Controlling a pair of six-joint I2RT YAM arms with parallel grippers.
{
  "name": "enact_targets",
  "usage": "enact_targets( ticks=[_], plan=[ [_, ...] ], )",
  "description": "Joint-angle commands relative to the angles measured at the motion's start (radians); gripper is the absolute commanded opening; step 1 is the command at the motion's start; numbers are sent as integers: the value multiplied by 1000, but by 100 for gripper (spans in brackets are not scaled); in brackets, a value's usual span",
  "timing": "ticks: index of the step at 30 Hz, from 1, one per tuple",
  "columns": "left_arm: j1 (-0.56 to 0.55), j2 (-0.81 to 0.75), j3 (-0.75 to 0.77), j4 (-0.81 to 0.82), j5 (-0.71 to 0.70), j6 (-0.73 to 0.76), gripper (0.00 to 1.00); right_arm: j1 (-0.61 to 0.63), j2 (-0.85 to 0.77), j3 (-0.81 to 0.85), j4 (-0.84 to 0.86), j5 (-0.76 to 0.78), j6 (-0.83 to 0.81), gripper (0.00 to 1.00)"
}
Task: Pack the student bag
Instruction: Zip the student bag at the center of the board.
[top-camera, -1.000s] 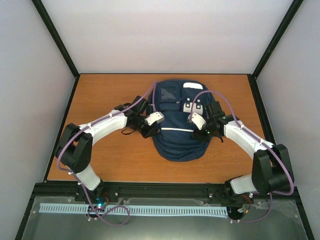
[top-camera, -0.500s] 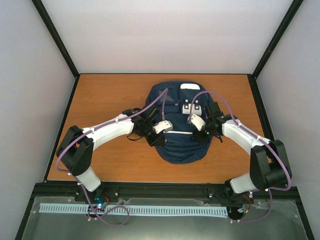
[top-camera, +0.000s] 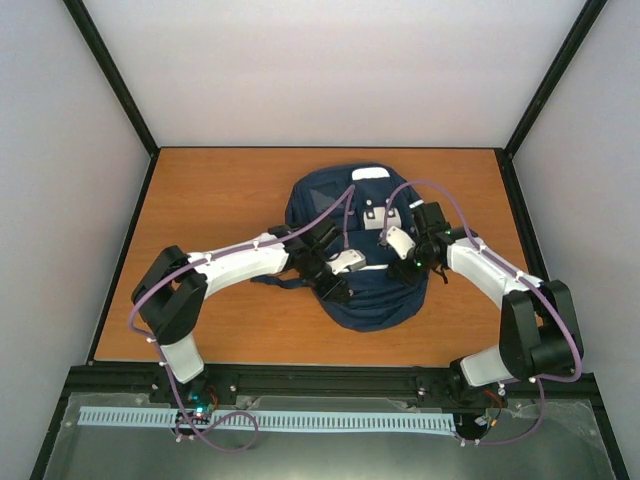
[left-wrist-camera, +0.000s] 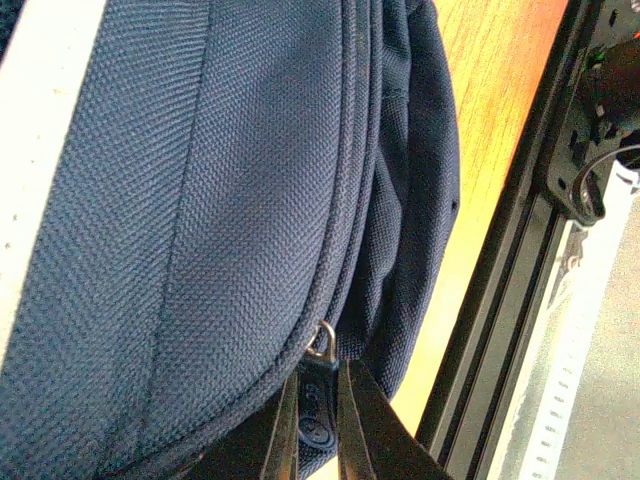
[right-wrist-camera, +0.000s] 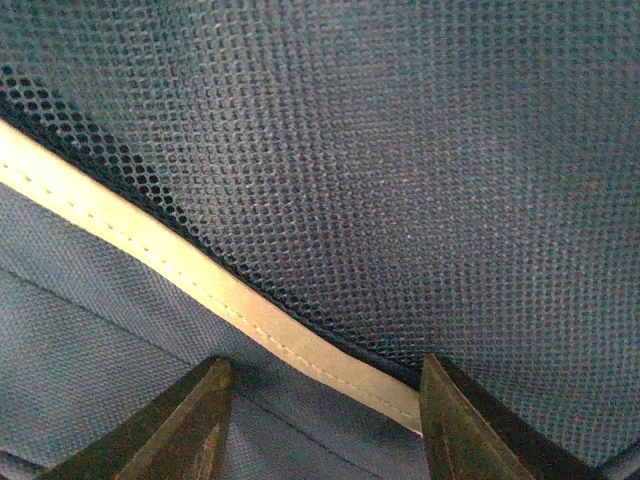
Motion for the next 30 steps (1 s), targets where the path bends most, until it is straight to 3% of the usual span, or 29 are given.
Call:
enact_targets(
  ticks=[1, 3, 9, 10, 11, 20, 23, 30],
  plan=[
    [-40, 21, 55, 173, 71, -85, 6, -54, 1, 36, -12, -61, -2, 54],
    [-40, 13, 61, 153, 66, -80, 14, -93, -28, 48, -40, -82, -7, 54],
    [-40, -80, 42, 50, 30, -27, 52, -106, -165, 57, -125, -92, -14, 55],
    [-39, -103, 32, 47, 14, -24, 79, -105, -185, 58, -143, -107, -13, 56],
    [-39, -127, 25, 48, -3, -25, 97, -105, -204, 58, -160, -122, -13, 56],
    [7, -261, -13, 73, -145, -134, 100, -99, -266, 44, -227, -134, -43, 57],
    [23, -324, -73, 155, -228, -168, 100, -94, -251, 38, -227, -132, -39, 55],
    [69, -472, -202, 391, -280, -276, 100, -16, -193, 18, -193, -104, -41, 54]
  ],
)
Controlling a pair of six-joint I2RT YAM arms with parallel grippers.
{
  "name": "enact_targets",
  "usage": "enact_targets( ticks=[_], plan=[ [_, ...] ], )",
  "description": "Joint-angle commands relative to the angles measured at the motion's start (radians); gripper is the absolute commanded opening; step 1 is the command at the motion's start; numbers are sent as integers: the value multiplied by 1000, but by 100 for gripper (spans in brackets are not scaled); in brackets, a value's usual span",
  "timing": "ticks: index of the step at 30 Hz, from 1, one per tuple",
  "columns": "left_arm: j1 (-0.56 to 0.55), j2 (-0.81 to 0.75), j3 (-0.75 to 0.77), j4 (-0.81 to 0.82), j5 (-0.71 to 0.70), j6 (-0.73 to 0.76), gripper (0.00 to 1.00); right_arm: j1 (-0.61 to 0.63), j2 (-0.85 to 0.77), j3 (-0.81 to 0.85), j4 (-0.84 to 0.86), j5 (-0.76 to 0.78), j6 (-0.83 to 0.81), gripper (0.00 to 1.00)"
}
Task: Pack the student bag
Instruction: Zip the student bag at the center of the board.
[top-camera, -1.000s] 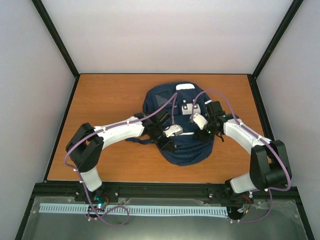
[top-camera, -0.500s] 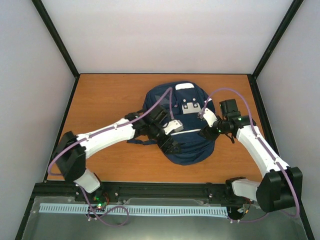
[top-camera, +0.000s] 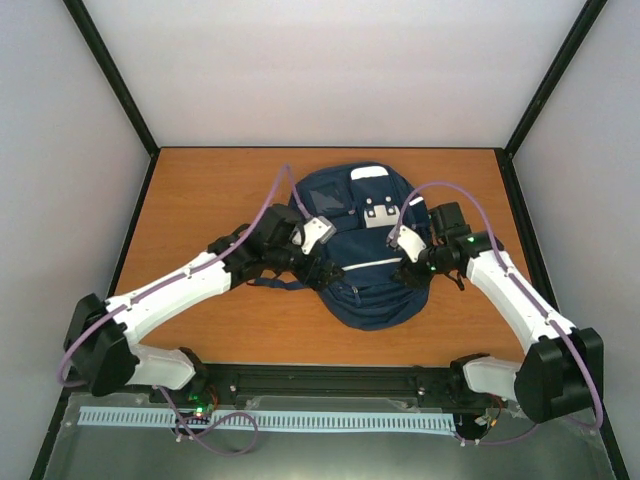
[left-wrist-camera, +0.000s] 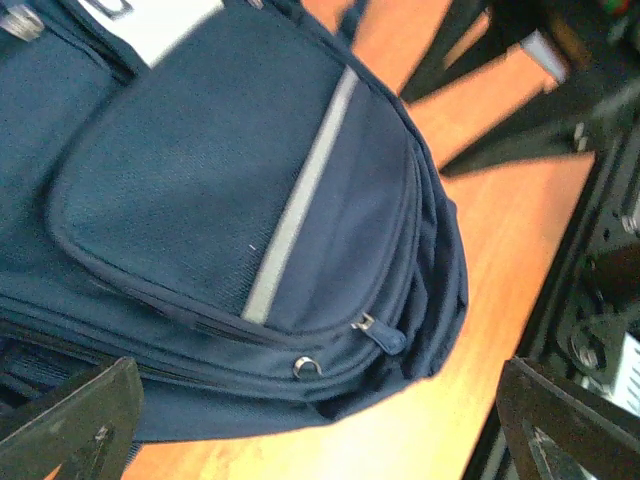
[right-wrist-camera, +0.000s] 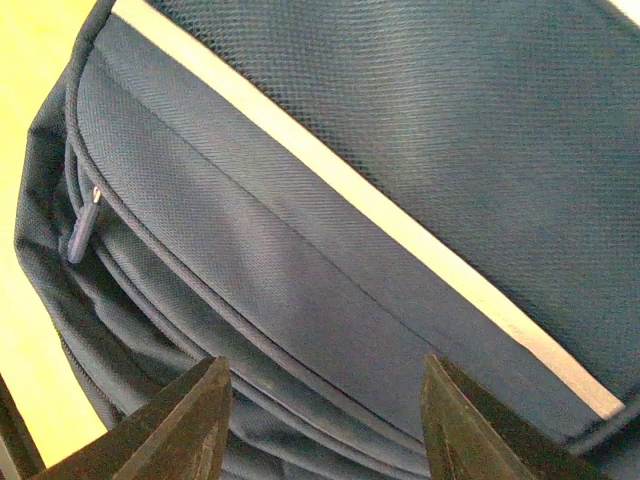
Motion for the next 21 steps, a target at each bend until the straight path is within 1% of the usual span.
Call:
enact_targets(
  ticks=[1, 6, 9, 11, 12, 14, 16, 18, 19, 21],
  plan=[
    [18, -110, -44, 206, -64, -94, 100, 44, 56, -16, 15, 23, -8, 54],
    [19, -189, -37, 235, -155, -126, 100, 47, 113, -11, 40, 55, 37, 52],
    [18, -239, -71, 280, -150, -123, 100, 49, 140, -10, 62, 101, 51, 52],
    [18, -258, -83, 281, -175, -142, 100, 51, 148, -4, 66, 120, 42, 56],
    [18, -265, -97, 286, -212, -175, 100, 51, 149, -1, 66, 129, 32, 59],
    [18, -250, -95, 239, -306, -240, 100, 50, 159, 2, 67, 143, 9, 62],
    [18, -195, -51, 135, -423, -296, 100, 50, 174, 4, 78, 180, 0, 63],
    [18, -118, 34, 30, -414, -290, 100, 51, 190, 18, 61, 184, -13, 63],
    [17, -87, 66, 3, -393, -278, 100, 51, 188, 28, 40, 159, -29, 63],
    [9, -82, 82, 5, -411, -269, 100, 51, 161, 34, 10, 121, -65, 66]
  ],
)
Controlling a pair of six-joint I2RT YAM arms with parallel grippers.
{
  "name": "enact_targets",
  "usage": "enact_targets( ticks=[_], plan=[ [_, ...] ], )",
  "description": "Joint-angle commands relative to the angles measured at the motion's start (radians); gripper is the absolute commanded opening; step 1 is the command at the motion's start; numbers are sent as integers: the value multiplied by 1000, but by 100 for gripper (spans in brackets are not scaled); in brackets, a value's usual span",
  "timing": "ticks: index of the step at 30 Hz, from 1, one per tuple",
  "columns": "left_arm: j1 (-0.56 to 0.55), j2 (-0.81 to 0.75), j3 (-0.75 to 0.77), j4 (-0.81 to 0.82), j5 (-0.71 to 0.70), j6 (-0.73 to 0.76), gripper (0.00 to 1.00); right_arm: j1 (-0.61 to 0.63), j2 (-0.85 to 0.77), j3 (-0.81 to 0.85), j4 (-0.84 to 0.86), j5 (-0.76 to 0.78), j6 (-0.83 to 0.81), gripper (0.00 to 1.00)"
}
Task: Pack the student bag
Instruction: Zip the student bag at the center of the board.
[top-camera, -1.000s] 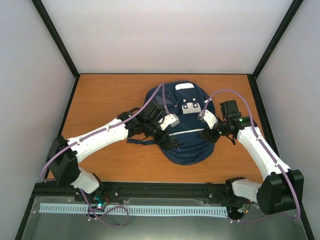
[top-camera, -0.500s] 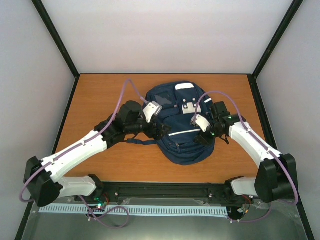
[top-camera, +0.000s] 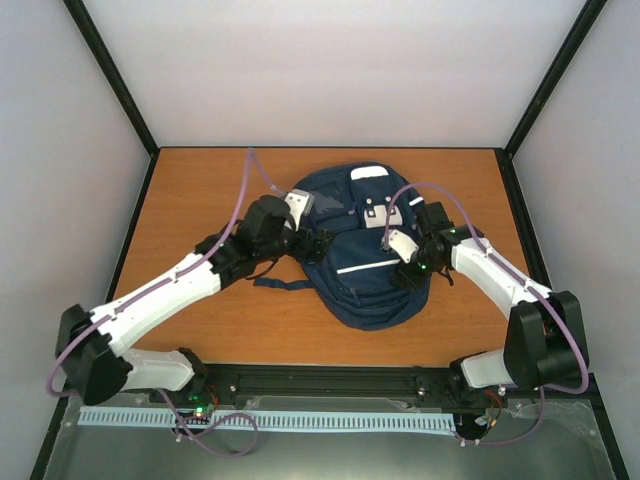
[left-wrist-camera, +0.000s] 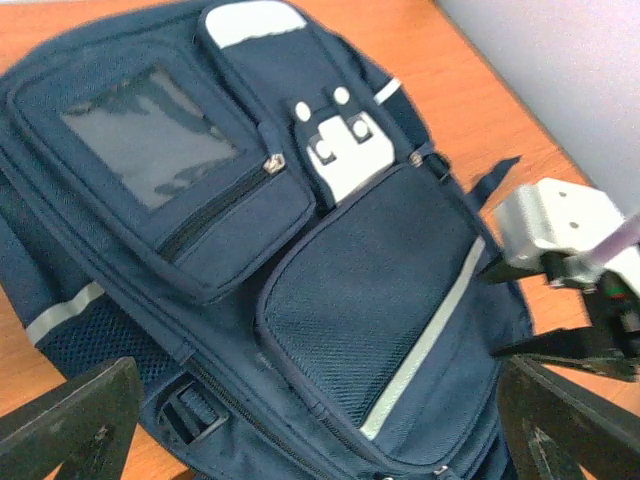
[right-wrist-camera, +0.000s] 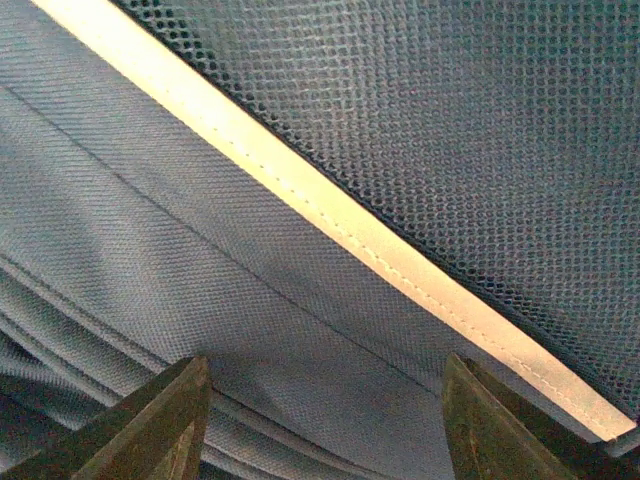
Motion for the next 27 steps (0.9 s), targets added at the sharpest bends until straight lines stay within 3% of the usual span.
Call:
enact_targets(
  ticks=[1, 7, 10, 15, 20, 23, 27],
  plan=[
    [-7, 19, 74, -81, -98, -33, 100, 8, -33, 29, -40, -9, -74, 69],
    [-7, -120, 17, -43, -429, -11, 100, 17, -56, 9, -60, 90, -129, 75],
    [0, -104, -19, -44, -617, -141, 100, 19, -46, -12, -16, 143, -115, 75],
    [11, -3, 55, -159, -443, -140, 97, 15, 16, 13, 150, 292, 6, 72],
    [11, -87, -65, 80, -67, -63, 61, -15, 90, 117, 186, 368, 36, 67],
    [12, -146, -91, 161, 77, -50, 51, -27, 102, 157, 152, 369, 29, 67],
    [11, -281, -156, 301, 238, -39, 54, -28, 29, 156, 84, 306, 34, 67]
  ],
)
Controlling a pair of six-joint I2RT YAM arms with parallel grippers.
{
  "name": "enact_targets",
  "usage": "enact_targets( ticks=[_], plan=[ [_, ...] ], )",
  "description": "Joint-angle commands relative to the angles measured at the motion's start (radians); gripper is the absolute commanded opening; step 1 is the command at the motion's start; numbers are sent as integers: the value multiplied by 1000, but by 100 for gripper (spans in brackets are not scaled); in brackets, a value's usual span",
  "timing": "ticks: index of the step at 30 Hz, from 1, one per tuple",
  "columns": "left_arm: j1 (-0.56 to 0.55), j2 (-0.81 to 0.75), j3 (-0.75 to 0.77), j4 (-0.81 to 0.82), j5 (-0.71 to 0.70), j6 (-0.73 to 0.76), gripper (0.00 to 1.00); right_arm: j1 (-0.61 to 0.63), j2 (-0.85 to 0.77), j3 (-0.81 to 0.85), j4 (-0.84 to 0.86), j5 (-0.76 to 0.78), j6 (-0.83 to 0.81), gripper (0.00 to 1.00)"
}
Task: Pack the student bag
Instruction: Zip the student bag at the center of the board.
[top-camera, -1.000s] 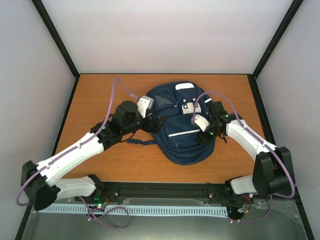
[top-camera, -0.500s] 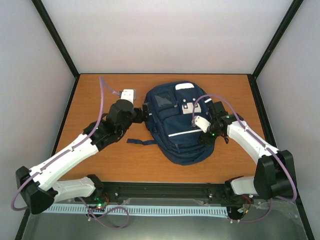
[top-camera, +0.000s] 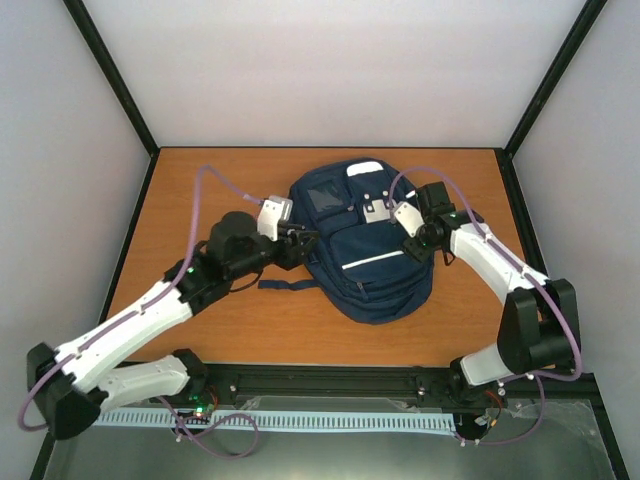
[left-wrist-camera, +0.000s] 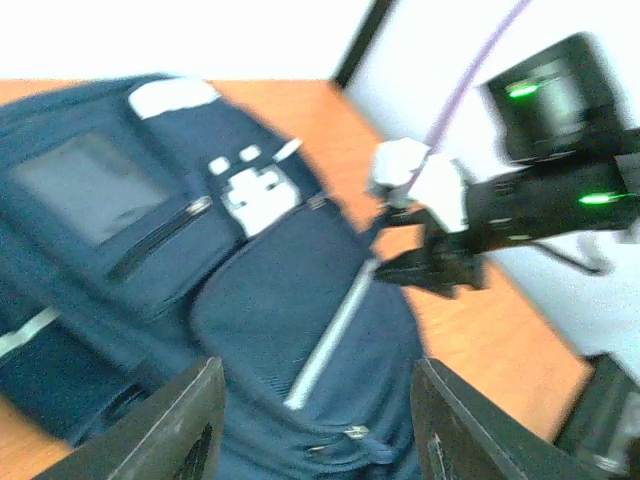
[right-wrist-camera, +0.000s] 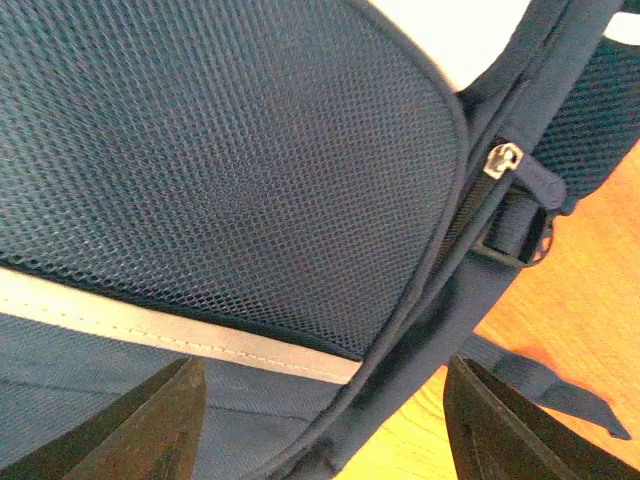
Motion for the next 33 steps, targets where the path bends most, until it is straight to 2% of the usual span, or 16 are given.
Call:
enact_targets(
  ticks=[1, 5, 8, 12, 14, 16, 22, 26, 29, 33],
  plan=[
    [1, -165, -55, 249, 253, 23, 56, -6, -98, 20, -41, -42, 24, 68],
    [2, -237, -87, 298, 316, 27, 57, -3, -201, 9, -123, -201, 25, 68],
    [2, -250, -92, 359, 452, 19, 57, 4, -243, -5, -174, -338, 12, 67],
    [2, -239, -68, 400, 551, -37, 53, 35, -254, -22, -193, -390, 10, 65],
    [1, -238, -65, 428, 589, -74, 62, 52, -257, -24, -206, -420, 8, 65],
    [2, -233, -57, 443, 618, -101, 67, 77, -261, -26, -212, -450, 5, 64],
    [2, -245, -44, 431, 607, -119, 69, 144, -245, -43, -204, -465, -1, 64],
    [2, -252, -38, 347, 506, -94, 75, 167, -208, -40, -206, -490, -6, 62],
    [2, -244, -34, 205, 305, -95, 86, 207, -198, -47, -214, -520, -7, 52],
    [2, -218, -73, 62, -29, -208, 88, 271, -197, -71, -206, -546, 14, 49]
  ],
)
